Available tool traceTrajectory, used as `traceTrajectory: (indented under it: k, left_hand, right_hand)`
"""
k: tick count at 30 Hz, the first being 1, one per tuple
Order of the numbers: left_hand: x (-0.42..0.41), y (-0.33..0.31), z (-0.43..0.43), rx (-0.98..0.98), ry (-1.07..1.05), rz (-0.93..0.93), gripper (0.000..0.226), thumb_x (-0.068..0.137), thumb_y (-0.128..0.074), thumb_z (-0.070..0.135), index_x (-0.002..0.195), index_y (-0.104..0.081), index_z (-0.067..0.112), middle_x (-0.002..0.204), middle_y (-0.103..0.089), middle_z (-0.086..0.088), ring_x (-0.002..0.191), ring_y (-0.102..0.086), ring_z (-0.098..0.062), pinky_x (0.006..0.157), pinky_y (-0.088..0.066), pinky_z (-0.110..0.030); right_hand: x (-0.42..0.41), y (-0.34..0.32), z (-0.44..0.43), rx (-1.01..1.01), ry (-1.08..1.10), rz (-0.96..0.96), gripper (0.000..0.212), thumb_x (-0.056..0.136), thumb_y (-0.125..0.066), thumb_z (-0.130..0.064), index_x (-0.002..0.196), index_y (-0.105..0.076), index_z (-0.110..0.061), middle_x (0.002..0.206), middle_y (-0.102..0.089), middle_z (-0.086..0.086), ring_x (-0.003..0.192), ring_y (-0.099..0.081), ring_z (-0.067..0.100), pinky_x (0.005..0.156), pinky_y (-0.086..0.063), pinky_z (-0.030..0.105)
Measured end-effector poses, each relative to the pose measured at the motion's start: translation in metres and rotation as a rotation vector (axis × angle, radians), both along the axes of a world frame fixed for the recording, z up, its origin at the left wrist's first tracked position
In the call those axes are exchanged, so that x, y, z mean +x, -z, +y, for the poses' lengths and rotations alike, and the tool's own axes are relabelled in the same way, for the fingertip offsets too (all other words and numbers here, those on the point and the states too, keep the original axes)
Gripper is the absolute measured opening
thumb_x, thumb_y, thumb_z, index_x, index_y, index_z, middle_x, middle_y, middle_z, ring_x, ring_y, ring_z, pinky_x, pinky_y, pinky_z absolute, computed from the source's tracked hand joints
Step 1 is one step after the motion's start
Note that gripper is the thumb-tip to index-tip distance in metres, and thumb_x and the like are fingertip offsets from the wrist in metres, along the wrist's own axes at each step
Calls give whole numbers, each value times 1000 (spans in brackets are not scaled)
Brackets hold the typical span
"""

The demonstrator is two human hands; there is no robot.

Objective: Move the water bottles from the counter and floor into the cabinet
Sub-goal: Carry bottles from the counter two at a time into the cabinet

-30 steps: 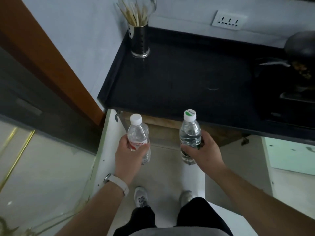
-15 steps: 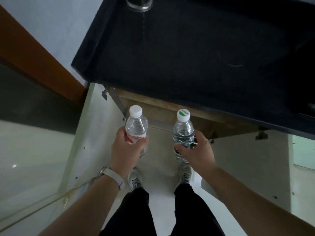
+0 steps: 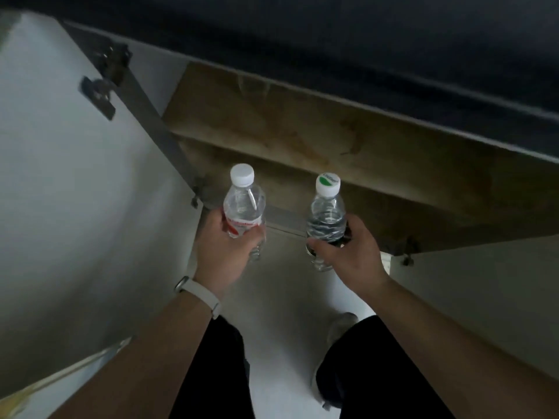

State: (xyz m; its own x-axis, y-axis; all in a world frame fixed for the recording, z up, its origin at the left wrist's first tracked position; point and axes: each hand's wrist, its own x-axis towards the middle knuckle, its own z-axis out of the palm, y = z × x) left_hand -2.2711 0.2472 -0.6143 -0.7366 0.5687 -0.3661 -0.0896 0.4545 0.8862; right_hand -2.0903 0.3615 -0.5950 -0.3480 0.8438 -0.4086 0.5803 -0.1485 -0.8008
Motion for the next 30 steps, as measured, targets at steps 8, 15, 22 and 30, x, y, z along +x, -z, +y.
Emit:
traceTrajectory:
  k: [8,15,22,30]
  left_hand:
    - [-23,116,26,91,-46,36,53,75,-88,24,122,-64,32,109,-75,16,100,-71,-4,94,-57,-39]
    - [-35,139,43,111,-87,146,66,62,-87,45,122,-66,29,111,-75,11,102,-72,-11,95,-57,-46]
    - [-49,99,58,253,-76,218,47,71,-86,31,115,-70,22,102,-77,5,92,-74,-8,79,-59,-32]
    - [-69,25,95,398,-37,311,39,76,-86,32,111,-70,31,101,-77,15,92,-73,-2,78,-57,-26]
  right_hand:
    - [-27,115,34,91,-81,145,44,71,-86,-17,94,-55,-38,88,-66,-16,79,-62,-12,64,-47,6]
    - [-52,150,54,186,-111,290,49,68,-87,-21,103,-58,-38,93,-70,-16,87,-66,-4,81,-56,23]
    - [-65,104,69,246,-153,388,46,67,-84,-31,105,-59,-40,100,-69,-18,92,-64,-7,73,-52,13]
    - [-65,33,107,376,-42,496,38,68,-79,-39,101,-59,-42,99,-70,-18,89,-65,-9,68,-52,13]
